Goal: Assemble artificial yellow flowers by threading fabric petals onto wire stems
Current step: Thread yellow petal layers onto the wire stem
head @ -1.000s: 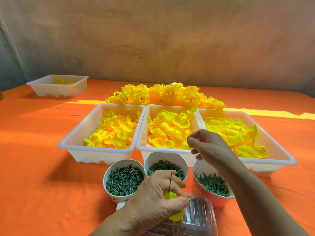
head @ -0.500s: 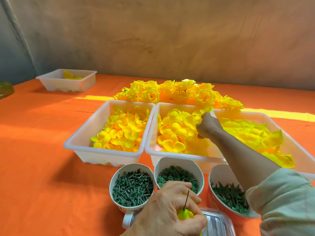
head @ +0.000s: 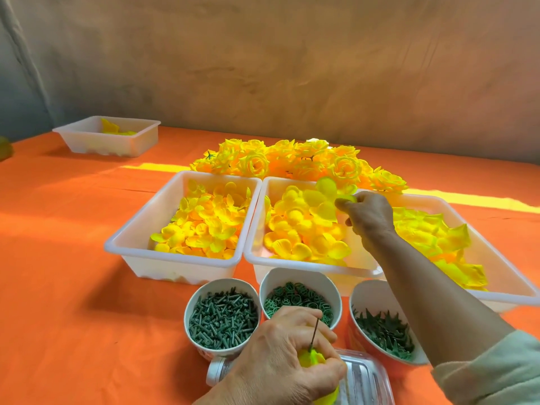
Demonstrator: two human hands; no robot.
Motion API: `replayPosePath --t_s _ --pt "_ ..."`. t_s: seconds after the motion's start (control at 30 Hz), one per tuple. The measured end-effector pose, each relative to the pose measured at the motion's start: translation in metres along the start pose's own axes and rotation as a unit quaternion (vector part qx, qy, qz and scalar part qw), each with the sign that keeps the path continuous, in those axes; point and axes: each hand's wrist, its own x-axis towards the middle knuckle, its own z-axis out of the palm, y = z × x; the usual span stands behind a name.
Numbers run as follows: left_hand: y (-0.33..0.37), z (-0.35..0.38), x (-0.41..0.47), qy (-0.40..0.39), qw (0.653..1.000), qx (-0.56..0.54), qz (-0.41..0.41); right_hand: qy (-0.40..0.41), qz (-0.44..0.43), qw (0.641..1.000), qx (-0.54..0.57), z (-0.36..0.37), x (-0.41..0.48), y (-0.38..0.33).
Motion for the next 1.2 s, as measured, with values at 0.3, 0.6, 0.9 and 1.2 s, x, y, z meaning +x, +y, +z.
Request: replayPosePath --t_s 0.3,0.6,0.9,1.2 --pt "0.017 -0.033 -0.005 -0.032 0.99 -0.069 -0.116 -0.124 0.004 0.933 0.337 -0.043 -0.089 -0.026" --pt "0.037 -0.069 -0.006 0.008 0.99 -0.089 -0.114 -0.081 -0.138 0.937 0.311 -0.068 -0.154 -0.03" --pt "0.071 -0.095 0.009 0.12 0.932 -0.228 -0.256 0.009 -0.305 0.919 0.248 -0.062 -0.185 -0.032" --pt "0.085 -0.09 0.008 0.137 0.866 -0.41 -0.252 0.039 -0.399 0.898 0.182 -0.051 -0.203 -0.019"
